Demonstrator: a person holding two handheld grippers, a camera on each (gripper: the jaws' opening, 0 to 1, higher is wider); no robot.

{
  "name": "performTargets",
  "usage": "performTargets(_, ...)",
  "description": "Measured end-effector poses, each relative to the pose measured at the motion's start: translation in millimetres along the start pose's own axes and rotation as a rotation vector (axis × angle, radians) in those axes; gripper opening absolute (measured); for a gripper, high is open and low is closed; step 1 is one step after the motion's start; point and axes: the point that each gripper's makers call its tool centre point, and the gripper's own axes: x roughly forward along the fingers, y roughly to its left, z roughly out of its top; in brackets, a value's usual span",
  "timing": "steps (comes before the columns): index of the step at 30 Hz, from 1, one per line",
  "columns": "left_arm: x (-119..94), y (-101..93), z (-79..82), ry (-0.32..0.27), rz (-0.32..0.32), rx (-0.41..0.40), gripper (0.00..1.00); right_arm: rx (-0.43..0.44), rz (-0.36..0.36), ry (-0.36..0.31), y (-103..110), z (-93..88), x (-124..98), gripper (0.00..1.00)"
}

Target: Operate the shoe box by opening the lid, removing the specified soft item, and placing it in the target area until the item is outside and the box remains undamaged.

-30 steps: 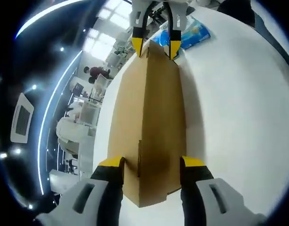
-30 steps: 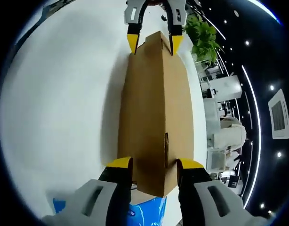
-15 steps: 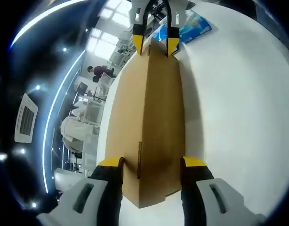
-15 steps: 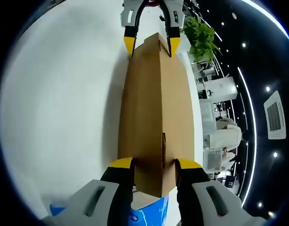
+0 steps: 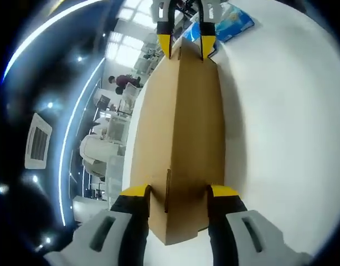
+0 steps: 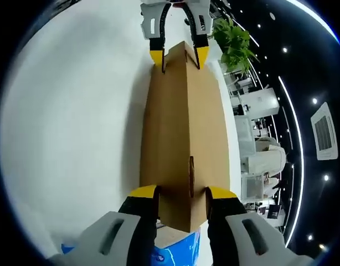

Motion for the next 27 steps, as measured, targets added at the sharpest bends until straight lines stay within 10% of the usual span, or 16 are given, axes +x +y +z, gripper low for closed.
performTargets(27, -13, -8.1, 17.8, -0.038, -0.023, 0.004, 0.35, 0.035, 0.017, 0.019, 8, -4.4, -17, 0.31)
